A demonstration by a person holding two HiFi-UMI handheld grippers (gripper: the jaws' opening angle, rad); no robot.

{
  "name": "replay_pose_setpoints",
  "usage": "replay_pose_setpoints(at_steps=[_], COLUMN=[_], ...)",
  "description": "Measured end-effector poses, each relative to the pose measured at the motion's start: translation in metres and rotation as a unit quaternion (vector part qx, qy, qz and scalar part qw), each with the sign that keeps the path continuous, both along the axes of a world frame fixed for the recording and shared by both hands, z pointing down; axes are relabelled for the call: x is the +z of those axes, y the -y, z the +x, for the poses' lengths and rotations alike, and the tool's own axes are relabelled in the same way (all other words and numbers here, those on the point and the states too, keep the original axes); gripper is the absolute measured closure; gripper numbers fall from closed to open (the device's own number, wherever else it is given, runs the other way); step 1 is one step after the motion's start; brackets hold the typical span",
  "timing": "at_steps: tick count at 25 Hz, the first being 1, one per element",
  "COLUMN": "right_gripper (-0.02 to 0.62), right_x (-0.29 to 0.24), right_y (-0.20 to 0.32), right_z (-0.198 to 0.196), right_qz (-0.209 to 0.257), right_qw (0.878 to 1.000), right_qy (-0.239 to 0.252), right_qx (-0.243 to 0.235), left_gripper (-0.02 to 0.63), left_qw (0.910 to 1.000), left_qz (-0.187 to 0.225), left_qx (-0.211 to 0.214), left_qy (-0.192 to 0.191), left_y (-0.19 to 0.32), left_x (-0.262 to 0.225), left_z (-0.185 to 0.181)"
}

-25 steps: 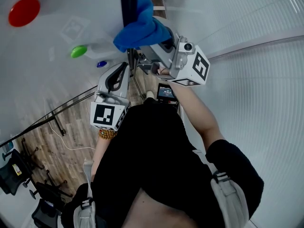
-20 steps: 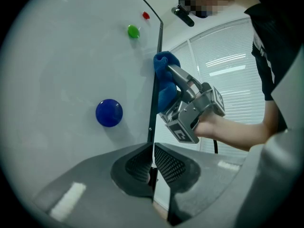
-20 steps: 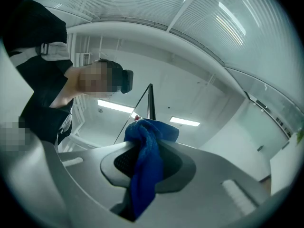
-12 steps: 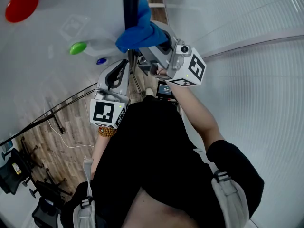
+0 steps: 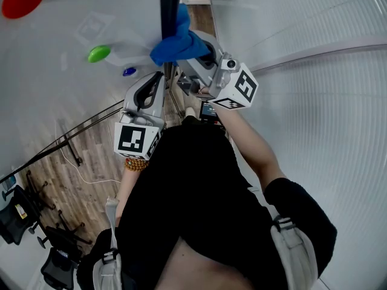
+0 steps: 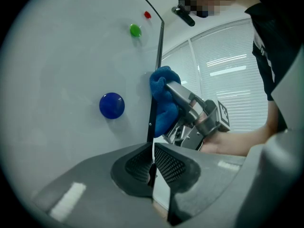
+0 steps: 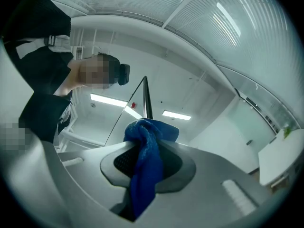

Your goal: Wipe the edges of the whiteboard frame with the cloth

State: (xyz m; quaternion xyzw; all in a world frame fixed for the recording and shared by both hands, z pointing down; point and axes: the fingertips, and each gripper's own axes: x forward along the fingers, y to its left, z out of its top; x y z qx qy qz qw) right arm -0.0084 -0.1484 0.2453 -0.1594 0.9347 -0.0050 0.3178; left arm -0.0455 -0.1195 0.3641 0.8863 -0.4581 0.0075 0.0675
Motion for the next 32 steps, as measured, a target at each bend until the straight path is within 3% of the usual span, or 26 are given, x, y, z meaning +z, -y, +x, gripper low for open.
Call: replay_pose_setpoints(at_steps=[24,32], right_gripper=[0.503,0.503], right_x=[0.061,0.079], right_y=[0.005,0.009], right_z=[0.002,0.004], right_qz=[-0.115,-0.173], right_qw=[0.993,0.983], right_qy=[0.012,0.038], right_qx=[0.039,0.042], left_gripper=[0.605,0.605], left_qw=[0.9999,0.9998], left_qz=[-0.011,-0.018], left_qx=[-0.001,-0.005], left_qy=[-0.004,-0.003], left_y=[-0.009,-0.008], left_x=[0.009,0.013], left_z=[-0.002,-0.005])
